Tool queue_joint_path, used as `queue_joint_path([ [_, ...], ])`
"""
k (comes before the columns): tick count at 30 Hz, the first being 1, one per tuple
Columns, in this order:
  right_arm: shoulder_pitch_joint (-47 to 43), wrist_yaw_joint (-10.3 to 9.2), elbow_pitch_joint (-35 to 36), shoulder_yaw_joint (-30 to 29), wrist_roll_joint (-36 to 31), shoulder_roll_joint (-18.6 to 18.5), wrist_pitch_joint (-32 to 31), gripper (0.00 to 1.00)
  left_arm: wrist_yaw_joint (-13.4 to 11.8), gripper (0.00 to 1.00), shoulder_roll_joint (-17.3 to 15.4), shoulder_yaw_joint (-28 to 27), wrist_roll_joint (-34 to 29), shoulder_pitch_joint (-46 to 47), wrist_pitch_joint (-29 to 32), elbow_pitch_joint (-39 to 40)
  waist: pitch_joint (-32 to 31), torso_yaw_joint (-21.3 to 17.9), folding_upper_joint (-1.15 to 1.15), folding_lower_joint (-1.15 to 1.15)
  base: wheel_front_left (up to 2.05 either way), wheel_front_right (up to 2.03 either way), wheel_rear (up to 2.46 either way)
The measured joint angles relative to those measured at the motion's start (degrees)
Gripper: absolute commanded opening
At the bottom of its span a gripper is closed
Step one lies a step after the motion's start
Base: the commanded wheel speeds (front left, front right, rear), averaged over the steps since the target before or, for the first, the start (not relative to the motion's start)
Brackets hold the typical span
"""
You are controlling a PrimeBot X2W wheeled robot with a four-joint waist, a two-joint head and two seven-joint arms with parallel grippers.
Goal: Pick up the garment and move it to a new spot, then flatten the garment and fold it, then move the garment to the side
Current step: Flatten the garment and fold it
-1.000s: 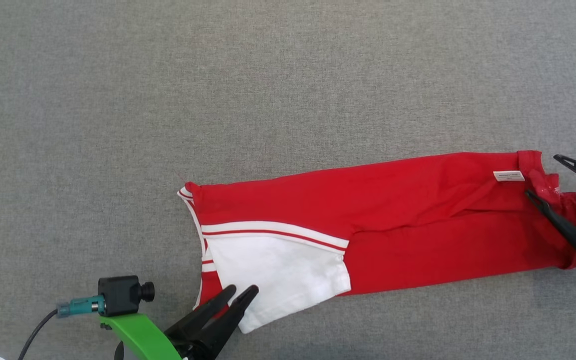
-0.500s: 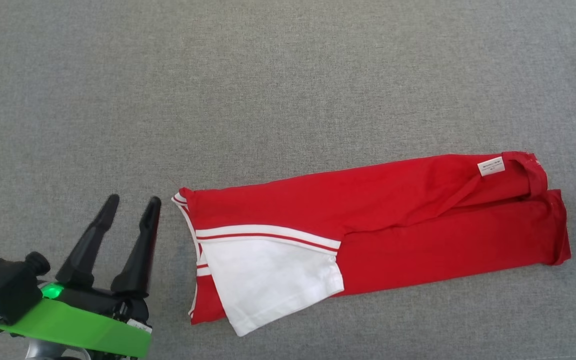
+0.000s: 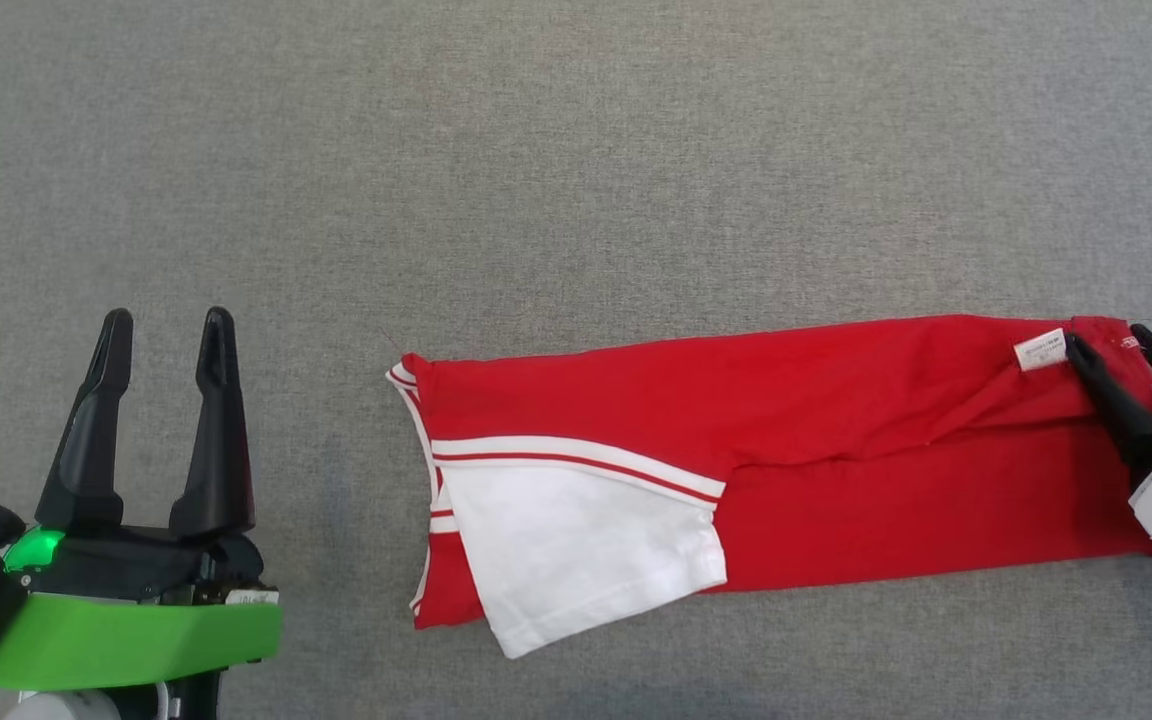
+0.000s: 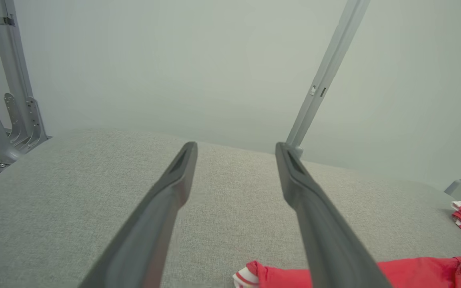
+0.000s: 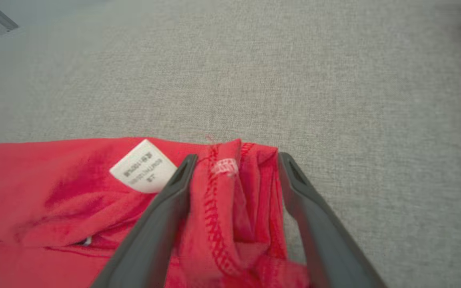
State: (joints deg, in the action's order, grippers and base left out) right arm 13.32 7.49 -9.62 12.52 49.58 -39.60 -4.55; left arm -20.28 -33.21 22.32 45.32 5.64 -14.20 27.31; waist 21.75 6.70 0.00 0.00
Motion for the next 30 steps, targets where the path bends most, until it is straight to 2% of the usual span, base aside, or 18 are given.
queue_joint_path([
  [6,-2.61,0.00,-0.38,-1.57,-2.01,-0.15,-1.05,1.00,0.63,1.00,1.25,-1.41,0.15,-1.55,-0.48,-0.47,0.49,1.23,0.00,0.00,0.00,0.00,0.00],
  [12,-6.72,0.01,1.14,-3.77,-1.00,-0.55,-5.53,1.00,0.96,1.00,1.19,-2.74,-0.03,-3.16,-0.55,-0.14,0.42,0.66,0.00,0.00,0.00,0.00,0.00],
  [17,-5.84,-0.03,1.46,-3.92,0.21,1.26,-9.04,1.00,1.34,1.00,0.97,-2.92,-0.11,-3.25,-0.55,-0.60,0.88,0.48,0.00,0.00,0.00,0.00,0.00],
  [18,-5.26,-0.03,1.45,-3.65,1.01,1.62,-10.07,0.78,1.53,1.00,0.94,-2.67,-0.10,-3.20,-0.46,-0.87,0.89,0.52,0.00,0.00,0.00,0.00,0.00],
  [19,-4.55,-0.03,1.34,-3.34,1.52,1.86,-10.92,0.20,1.62,1.00,0.91,-2.41,-0.10,-3.18,-0.12,-1.21,0.85,0.54,0.00,0.00,0.00,0.00,0.00],
  [20,-3.84,-0.04,1.25,-2.92,1.92,1.94,-11.82,0.00,1.64,1.00,0.80,-2.11,-0.11,-3.15,0.11,-1.70,0.76,0.55,0.00,0.00,0.00,0.00,0.00],
  [24,-1.61,0.03,0.10,-3.49,4.25,2.25,-14.33,0.00,2.00,1.00,0.42,-1.55,0.12,-3.40,1.08,-3.61,-0.24,0.41,0.00,0.00,0.00,0.00,0.00],
  [30,-0.81,0.05,-4.70,-11.31,5.03,-1.49,-15.11,0.00,3.15,1.00,0.97,-0.24,1.80,-4.77,1.78,-7.30,-3.11,0.09,0.00,0.00,0.00,0.00,0.00],
])
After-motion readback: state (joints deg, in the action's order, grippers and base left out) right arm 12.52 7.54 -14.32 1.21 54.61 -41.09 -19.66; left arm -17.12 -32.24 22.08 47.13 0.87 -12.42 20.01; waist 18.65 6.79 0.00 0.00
